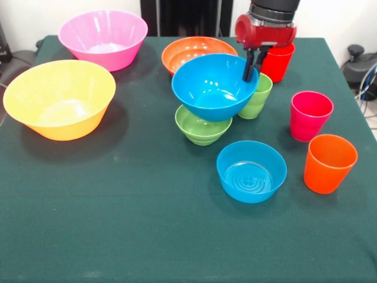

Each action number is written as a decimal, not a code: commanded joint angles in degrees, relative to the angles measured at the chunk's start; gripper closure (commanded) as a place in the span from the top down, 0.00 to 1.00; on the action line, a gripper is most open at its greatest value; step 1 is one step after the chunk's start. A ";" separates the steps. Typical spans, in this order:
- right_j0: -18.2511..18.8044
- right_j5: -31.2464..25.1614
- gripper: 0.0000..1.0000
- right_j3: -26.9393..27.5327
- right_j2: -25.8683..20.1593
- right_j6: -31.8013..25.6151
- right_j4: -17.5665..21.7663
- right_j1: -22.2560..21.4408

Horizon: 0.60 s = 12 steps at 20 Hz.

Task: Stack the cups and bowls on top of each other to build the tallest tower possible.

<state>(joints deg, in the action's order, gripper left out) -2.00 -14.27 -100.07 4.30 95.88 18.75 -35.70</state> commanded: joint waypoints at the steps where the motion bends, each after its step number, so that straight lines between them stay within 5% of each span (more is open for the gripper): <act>1: -1.76 -3.23 0.00 -1.28 -3.42 7.18 -1.16 1.45; 12: -5.19 -0.76 0.00 4.75 4.02 6.50 1.54 6.39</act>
<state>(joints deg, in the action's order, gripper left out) -6.21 -14.26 -99.42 8.51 95.88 18.71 -33.27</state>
